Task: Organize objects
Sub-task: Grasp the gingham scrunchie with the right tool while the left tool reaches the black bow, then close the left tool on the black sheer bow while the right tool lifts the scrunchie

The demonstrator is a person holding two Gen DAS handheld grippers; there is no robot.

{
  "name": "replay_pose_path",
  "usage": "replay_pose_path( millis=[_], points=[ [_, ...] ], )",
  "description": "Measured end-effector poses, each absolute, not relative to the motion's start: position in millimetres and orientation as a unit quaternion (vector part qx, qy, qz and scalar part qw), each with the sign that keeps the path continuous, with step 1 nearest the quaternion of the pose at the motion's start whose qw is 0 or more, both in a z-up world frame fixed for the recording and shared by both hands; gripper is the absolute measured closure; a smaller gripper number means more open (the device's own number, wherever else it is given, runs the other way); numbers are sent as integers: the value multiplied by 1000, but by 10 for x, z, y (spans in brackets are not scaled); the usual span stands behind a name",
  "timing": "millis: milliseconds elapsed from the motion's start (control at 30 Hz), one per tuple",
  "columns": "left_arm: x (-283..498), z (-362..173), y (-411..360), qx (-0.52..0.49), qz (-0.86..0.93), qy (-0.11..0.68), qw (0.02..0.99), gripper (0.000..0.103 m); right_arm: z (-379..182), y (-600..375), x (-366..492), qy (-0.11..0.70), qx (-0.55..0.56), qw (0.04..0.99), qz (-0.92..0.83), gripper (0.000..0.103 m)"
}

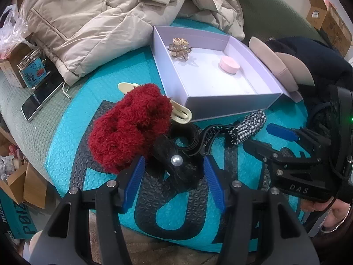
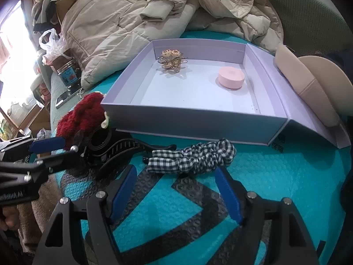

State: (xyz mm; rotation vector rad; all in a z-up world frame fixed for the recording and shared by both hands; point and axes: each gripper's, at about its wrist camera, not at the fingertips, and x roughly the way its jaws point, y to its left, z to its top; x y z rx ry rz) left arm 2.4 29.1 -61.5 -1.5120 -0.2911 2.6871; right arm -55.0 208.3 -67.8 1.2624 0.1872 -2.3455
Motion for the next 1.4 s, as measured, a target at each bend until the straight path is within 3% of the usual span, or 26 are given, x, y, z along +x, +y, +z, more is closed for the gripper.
replay_pose_path(
  millis=[200,367,600,633,667,767,900,1000,1400],
  points=[
    [-51,-739,323,-498,862,-94,21,51,-728,2042,-668,71,459,215,-859,22],
    [-98,-861,328,-509,856,-93,19,69,-789,2015,-749,70,462,212,-858,19],
    [-109,-917,272,-504,857,-103,22,73,-930,2003,-827,77,475,194,-855,19],
    [-96,-916,265,-503,858,-105,24,76,-934,2023,-817,71,473,194,-857,24],
    [-79,-911,262,-501,858,-108,27,77,-929,2047,-786,69,464,191,-862,37],
    [-18,-897,262,-498,859,-110,33,80,-926,2048,-717,88,452,185,-868,53],
    [41,-885,261,-497,860,-113,40,80,-900,2050,-616,93,449,199,-866,63],
    [95,-866,289,-498,858,-114,46,80,-879,2080,-530,93,452,205,-863,78],
    [282,-835,490,-505,853,-96,84,80,-813,2248,-100,98,463,238,-848,82]
  ],
)
